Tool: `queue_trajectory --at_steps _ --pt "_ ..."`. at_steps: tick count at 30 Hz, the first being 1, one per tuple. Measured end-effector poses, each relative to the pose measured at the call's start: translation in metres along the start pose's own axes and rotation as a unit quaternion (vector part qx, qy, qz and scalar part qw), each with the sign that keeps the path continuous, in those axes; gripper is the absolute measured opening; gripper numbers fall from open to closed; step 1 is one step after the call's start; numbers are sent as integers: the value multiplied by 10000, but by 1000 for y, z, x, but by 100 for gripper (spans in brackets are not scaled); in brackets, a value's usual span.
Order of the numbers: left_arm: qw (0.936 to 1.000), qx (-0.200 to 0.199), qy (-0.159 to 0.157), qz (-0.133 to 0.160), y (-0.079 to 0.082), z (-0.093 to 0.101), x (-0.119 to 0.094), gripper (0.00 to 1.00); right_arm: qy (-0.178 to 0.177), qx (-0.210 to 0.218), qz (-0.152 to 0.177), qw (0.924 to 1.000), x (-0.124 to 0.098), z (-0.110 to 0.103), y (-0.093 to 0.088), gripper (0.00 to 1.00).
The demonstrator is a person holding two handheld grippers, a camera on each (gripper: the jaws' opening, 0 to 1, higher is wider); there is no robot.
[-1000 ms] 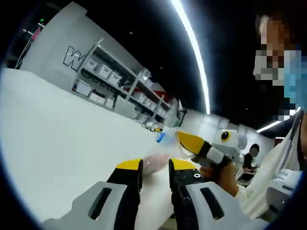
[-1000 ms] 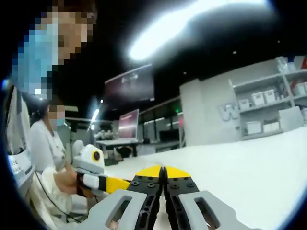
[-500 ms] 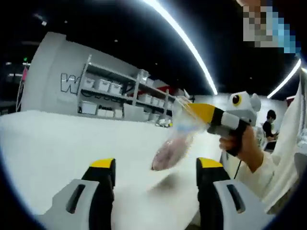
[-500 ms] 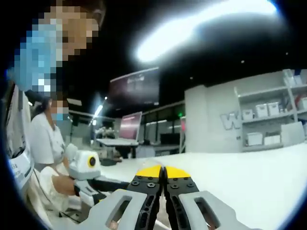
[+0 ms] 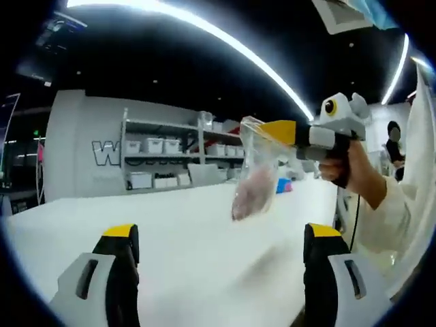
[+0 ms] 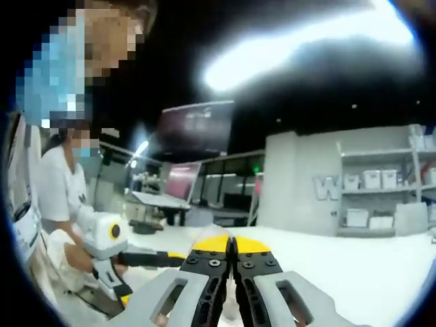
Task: Open the resealable bag by pulling the two sides of the seal apart until the entire bag opening is separated and visibly accessible.
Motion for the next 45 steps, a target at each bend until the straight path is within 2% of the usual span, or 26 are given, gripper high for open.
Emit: queue_trajectory --at_steps 6,15,31,45 --pt "10000 21 16 -70 -3 -3 -1 99 -55 -334 -112 9994 8 7 7 0" --pt "9999 -38 31 -152 -6 -6 -3 97 -7 -603 -403 9974 26 13 5 0" --pt "9998 -67 137 -156 -7 -12 -5 96 68 -785 -563 9953 49 25 7 0" --pt "9997 -108 155 -171 -10 -12 -4 96 78 -853 -733 9936 63 35 2 0"
Point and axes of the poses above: the point that each gripper's makers call its tool centre point, and the gripper's own axes: x roughly forward along the fingers, z roughly to its right, y roughly out of its top, the point moved 2 cm from there along -x, roughly backward along the fingers, and after that the axes turned 15 degrees about x, right-handed, at the moved point
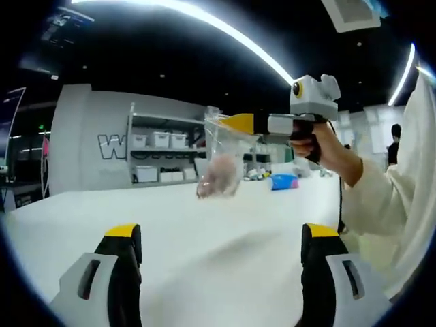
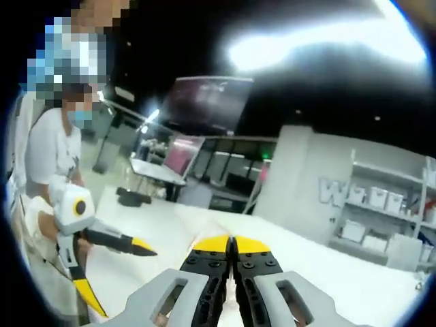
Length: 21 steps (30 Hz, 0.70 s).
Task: Open the resealable bag by pulling the two sides of the seal apart until the entire bag opening is separated and visibly accessible.
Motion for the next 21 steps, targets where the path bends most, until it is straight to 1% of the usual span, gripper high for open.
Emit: queue_trajectory --at_steps 5,10,21 --pt "10000 -18 9 12 0 -1 -1 96 -24 -57 -62 10000 5 5 4 0" --pt "10000 -35 8 7 1 -2 -1 96 -57 -213 -137 9997 10 12 10 0" --pt "9999 27 34 92 6 -3 0 97 -145 -388 -417 9983 22 31 12 0"
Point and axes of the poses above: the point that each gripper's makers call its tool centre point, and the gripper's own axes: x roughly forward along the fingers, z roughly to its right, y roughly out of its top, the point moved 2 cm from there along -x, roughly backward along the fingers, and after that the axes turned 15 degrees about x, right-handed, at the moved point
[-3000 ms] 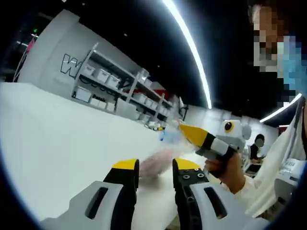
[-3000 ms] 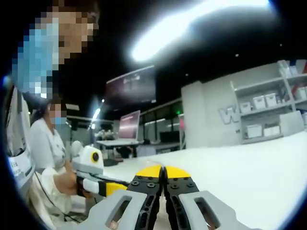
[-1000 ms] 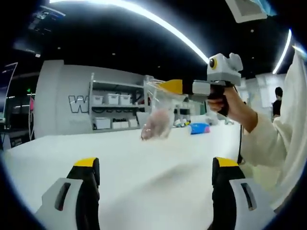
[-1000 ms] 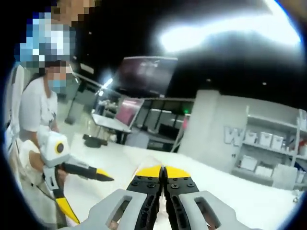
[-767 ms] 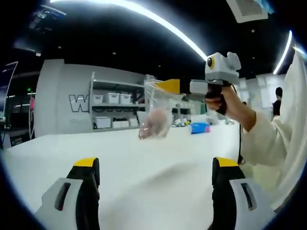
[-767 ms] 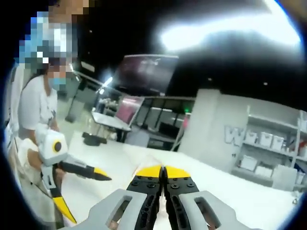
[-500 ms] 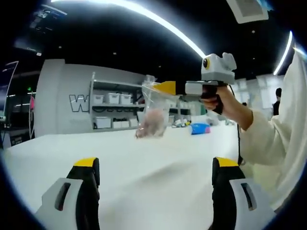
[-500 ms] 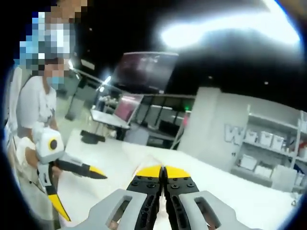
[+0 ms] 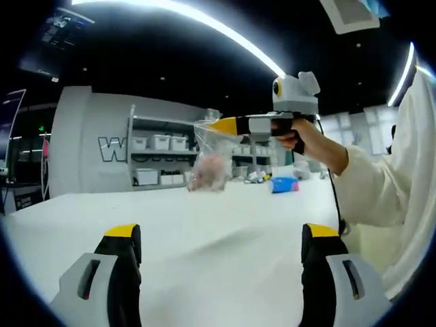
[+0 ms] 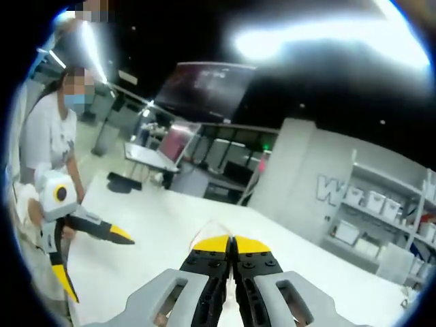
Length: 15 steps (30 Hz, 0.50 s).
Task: Open the resealable bag by pulling the two sides of the seal apart until the entire bag opening is separated and visibly accessible.
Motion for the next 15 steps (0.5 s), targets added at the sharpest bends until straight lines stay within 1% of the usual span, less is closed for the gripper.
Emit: queue_trajectory --at_steps 7,15 --pt "10000 5 -33 -6 1 1 0 97 -44 -16 -104 9999 10 12 -1 0" --pt "10000 21 -51 -42 1 2 1 97 -122 -6 -157 9998 15 24 -2 0"
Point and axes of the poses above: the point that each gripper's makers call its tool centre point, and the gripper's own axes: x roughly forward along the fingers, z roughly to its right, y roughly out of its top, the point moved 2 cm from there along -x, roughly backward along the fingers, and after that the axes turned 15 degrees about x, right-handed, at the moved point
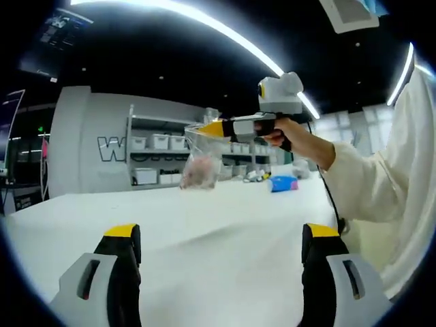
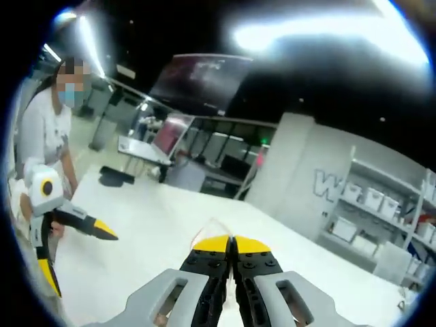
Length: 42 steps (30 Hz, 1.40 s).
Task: Open the resealable bag by pulling the two sides of the seal apart until the entire bag opening is separated and visibly accessible.
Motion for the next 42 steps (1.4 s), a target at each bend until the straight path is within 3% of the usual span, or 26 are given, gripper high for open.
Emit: queue_trajectory --at_steps 14,32,42 --pt "9999 -115 27 -6 -1 -2 1 97 -108 132 -140 9998 17 25 -4 0" --pt "9999 -68 21 -75 -6 -1 3 97 -218 -245 -506 9982 45 45 -10 0" --pt "9999 -116 45 -58 -6 -2 3 97 -255 -170 -651 9974 62 59 -17 0"
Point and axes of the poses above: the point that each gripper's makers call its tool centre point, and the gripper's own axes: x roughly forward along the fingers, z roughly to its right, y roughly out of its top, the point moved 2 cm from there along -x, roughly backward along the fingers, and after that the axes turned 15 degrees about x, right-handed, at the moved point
